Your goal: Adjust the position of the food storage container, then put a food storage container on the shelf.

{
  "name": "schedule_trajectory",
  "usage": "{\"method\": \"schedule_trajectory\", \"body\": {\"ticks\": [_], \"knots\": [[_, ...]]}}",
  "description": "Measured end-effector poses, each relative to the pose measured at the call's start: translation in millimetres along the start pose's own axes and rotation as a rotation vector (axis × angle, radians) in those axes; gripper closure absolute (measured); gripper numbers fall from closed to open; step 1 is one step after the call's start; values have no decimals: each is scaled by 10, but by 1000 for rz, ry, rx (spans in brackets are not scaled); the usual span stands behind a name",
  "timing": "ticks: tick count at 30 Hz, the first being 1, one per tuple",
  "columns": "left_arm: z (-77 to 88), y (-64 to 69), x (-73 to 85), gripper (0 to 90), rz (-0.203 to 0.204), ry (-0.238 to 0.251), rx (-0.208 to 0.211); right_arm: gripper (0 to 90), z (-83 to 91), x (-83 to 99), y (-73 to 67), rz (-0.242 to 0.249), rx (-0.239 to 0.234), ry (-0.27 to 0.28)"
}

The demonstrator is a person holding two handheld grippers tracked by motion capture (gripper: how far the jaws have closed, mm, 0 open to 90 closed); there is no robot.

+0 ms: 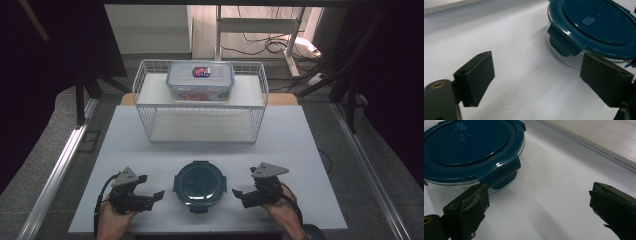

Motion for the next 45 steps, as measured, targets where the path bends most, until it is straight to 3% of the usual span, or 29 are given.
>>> {"method": "schedule_trajectory", "body": {"ticks": [6, 17, 20, 25, 34, 41, 45], "knots": [[-12, -20, 76, 80, -41, -12, -7, 20, -12, 46, -27, 16, -9, -19], [-28, -172, 69, 6, 9, 35, -48, 19, -16, 52, -8, 21, -5, -20], [-40, -158, 81, 4, 20, 15, -39, 16, -16, 48, -3, 28, 0, -22], [-79, -79, 70, 6, -2, -17, -25, 0, -6, 11, 15, 42, 23, -14], [-98, 27, -63, 21, 19, 3, 53, 7, -9, -112, -50, -26, -32, 8], [-204, 161, -197, 12, 13, -23, 121, 0, -76, -192, -154, -43, -33, -61], [-281, 204, -254, 21, 8, -43, 148, 0, -119, -233, -231, -69, -71, -94]]}}
Point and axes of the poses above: each handheld gripper's, and its own axes: z roughly backward along the jaws, x roughly out of its underside, y roughly to its right, the point moved 9 cm from there along -z, roughly forward along the jaws, and after that the axes turned 7 degrees about y, right-handed, at the moved point
